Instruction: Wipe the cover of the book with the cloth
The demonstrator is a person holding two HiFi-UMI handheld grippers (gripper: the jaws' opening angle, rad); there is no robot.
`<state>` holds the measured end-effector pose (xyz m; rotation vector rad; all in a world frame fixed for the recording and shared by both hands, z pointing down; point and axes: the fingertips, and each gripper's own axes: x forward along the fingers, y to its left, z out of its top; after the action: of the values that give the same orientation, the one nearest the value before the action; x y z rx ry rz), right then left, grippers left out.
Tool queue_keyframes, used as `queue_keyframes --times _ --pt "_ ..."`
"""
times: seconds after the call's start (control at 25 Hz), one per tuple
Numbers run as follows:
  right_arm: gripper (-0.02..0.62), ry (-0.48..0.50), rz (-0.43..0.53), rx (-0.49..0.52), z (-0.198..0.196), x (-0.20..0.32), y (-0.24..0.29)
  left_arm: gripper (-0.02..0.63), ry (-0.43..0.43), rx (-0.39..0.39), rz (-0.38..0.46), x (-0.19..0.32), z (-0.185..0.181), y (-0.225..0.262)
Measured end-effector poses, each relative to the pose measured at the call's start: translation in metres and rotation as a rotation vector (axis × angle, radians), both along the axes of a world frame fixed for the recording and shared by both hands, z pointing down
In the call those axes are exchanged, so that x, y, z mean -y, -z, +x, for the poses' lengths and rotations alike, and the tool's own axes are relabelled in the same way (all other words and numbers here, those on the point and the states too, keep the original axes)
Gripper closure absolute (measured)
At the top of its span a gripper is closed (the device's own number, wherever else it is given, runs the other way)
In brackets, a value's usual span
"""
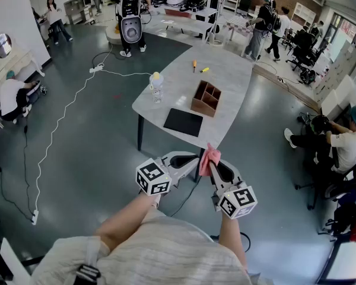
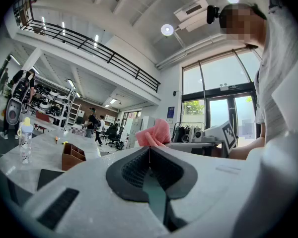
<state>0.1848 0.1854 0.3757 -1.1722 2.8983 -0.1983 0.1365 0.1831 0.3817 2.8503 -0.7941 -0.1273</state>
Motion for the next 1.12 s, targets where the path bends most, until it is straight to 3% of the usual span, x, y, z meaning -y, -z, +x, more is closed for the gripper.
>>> queue_keyframes --times 0.52,0.72,1.12 --pt "0.548 -0.01 0.001 -0.003 0.006 0.005 0.002 0.591 -0.026 0.0 0.003 0.006 0.009 0.002" --pt "0.546 -0.001 0.011 0.06 0.008 0.003 0.01 0.591 -0.029 0.003 0.001 0.006 0.01 0.001" --pt "0.546 -0.001 0.009 0.045 0.006 0.017 0.01 0.591 -0.024 0.011 0.002 0.021 0.006 -0.001"
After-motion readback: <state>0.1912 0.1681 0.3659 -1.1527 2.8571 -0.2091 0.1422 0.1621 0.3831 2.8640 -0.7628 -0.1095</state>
